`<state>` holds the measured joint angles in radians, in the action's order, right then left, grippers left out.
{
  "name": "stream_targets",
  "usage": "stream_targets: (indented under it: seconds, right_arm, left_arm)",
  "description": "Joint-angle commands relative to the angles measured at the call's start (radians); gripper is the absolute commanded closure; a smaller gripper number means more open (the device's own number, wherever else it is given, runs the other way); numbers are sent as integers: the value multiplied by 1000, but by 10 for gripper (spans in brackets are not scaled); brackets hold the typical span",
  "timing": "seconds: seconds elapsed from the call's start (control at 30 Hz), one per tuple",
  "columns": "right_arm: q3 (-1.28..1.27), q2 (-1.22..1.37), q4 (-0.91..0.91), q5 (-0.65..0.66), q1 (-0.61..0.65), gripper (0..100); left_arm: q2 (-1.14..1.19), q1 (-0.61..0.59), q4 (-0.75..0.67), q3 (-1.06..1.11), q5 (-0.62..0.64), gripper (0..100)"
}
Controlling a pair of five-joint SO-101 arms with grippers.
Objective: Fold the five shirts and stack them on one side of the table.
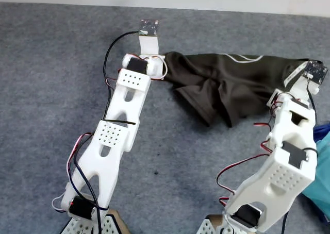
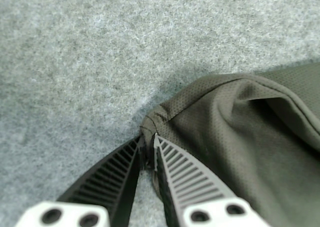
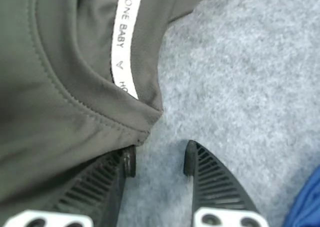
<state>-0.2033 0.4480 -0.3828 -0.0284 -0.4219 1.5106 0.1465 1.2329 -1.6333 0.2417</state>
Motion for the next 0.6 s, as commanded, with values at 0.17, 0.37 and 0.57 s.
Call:
stream_targets:
  seconds: [0.17,0.37,0.57]
  right_arm:
    - [68,8,21,-12,33,962]
    - [70,8,22,-12,27,992]
    - [94,2,18,-12,22,992]
  left_arm:
    - [-4,-42,2,-16,0,993]
    - [-4,-42,2,-16,0,993]
    - [-4,-48,2,-18,0,993]
